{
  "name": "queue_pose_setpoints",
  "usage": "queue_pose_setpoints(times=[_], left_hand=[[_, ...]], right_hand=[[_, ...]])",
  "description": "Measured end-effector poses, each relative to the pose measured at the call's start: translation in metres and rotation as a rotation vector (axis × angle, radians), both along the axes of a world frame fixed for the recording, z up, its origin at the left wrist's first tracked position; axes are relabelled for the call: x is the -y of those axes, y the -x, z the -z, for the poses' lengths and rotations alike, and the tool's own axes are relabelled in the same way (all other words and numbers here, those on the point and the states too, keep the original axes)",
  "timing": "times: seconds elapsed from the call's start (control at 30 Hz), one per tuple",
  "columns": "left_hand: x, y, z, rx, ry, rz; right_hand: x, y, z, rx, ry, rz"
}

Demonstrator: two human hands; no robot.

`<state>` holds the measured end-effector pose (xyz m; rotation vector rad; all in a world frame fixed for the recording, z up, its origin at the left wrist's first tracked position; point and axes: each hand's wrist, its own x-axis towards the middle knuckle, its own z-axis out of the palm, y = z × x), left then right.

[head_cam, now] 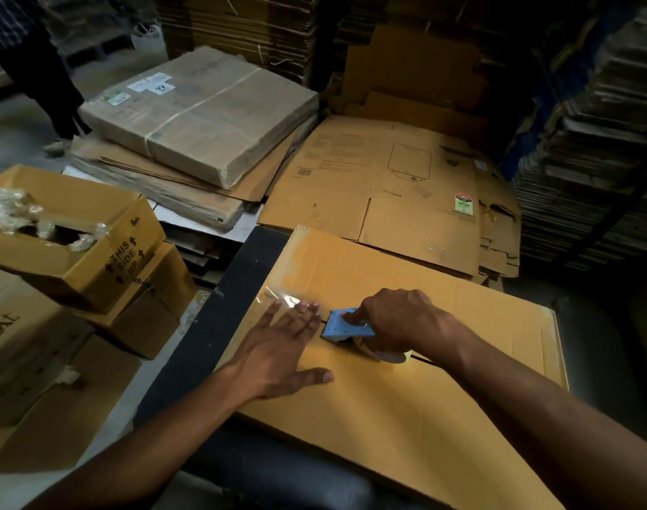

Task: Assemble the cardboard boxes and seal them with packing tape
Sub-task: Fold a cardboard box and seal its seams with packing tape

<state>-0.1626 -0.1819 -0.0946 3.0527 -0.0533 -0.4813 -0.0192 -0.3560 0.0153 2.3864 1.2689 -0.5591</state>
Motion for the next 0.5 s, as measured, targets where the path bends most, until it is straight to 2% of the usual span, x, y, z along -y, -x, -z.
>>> queue_pose_setpoints(times=[0.1,0.2,0.37,0.5], left_hand=[[-0.034,0.009,-0.007,0.045,-0.097,-0.031],[-0.030,0.008,-0.015,0.018,-0.165,-0.032],[0.013,-0.003,-0.002,-0.026,0.010,0.033],[0.004,0.002,0.004,0.014,0.023,0.031]], right_hand=[[0.000,-0.002,-0.003,0.000,0.016,-0.001],[-0.001,-0.003,-0.003,0.010,0.023,-0.019],[-0.004,0.003,0.001,0.033,0.021,-0.015],[-0.002,0.000,-0.003,0.003,0.048,-0.004]])
